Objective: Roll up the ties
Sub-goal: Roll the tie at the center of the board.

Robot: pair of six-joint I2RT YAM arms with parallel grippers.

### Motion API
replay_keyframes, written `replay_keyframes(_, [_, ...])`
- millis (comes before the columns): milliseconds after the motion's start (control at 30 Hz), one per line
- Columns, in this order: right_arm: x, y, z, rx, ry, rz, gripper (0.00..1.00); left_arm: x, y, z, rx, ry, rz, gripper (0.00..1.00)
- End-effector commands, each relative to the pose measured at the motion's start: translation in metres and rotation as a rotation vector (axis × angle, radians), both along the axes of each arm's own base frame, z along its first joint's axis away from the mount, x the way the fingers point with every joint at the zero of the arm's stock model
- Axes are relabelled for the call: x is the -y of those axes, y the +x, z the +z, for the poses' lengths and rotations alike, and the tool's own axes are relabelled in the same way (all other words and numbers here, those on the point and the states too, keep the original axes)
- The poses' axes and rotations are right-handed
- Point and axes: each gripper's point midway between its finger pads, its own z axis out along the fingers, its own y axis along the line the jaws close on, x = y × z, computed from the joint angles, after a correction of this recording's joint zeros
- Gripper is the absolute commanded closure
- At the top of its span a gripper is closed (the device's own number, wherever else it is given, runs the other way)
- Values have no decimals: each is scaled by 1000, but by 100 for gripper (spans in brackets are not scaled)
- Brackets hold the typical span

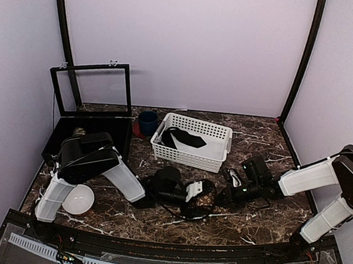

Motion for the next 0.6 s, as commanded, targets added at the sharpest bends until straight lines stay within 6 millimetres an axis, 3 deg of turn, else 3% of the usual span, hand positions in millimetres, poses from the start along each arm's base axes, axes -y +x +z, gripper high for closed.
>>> replay_keyframes(0, [2, 3, 1, 11, -6, -3, 100, -6, -10, -33, -39, 120, -27, 39])
replay_keyframes(100, [2, 5, 7, 23, -8, -5, 100, -17, -11, -44, -56, 169, -5, 60])
replay_keyframes(200, [5, 9, 19, 50, -13, -16, 86, -33, -15, -52, -67, 200, 23, 72])
replay_keyframes(400, [25, 18, 48, 101, -4, -105, 44, -49, -17, -66, -103, 249, 63, 76])
replay_keyframes(567, [32, 8, 29, 19, -44, -104, 32, -49, -16, -66, -104, 258, 72, 76])
